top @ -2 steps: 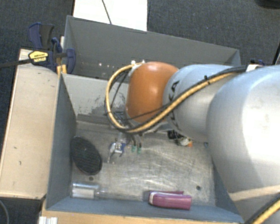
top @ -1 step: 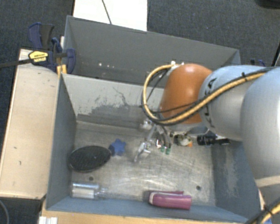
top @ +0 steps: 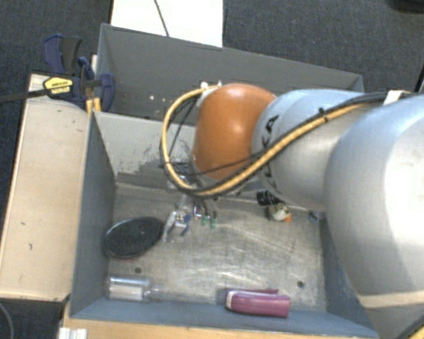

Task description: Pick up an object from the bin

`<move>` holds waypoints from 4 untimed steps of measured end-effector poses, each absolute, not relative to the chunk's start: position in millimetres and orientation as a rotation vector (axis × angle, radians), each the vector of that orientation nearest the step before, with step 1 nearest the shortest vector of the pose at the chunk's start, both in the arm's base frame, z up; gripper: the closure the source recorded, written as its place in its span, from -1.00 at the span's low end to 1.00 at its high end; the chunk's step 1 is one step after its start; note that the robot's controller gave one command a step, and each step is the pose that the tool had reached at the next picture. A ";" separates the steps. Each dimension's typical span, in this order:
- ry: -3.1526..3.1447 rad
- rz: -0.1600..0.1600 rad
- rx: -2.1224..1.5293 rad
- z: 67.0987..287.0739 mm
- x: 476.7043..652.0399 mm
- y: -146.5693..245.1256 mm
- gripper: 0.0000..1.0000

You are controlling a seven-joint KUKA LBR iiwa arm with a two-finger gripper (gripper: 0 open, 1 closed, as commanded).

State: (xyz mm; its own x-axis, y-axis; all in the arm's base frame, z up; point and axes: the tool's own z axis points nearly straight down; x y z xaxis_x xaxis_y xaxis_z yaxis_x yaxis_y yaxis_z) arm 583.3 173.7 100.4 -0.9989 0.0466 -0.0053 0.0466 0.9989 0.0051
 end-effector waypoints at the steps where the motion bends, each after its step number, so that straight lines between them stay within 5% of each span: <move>1: 3.139 -0.005 -0.021 116.5 587.8 97.7 -1.00; 2: 3.089 0.002 -0.582 85.7 575.1 137.8 -1.00; 3: 3.088 0.001 -0.572 86.8 576.1 136.8 1.00; 4: 3.071 0.002 -0.610 197.5 555.9 151.7 1.00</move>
Offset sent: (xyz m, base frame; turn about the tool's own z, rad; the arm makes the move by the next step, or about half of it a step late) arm 0.0031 -0.0709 0.0146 -0.0660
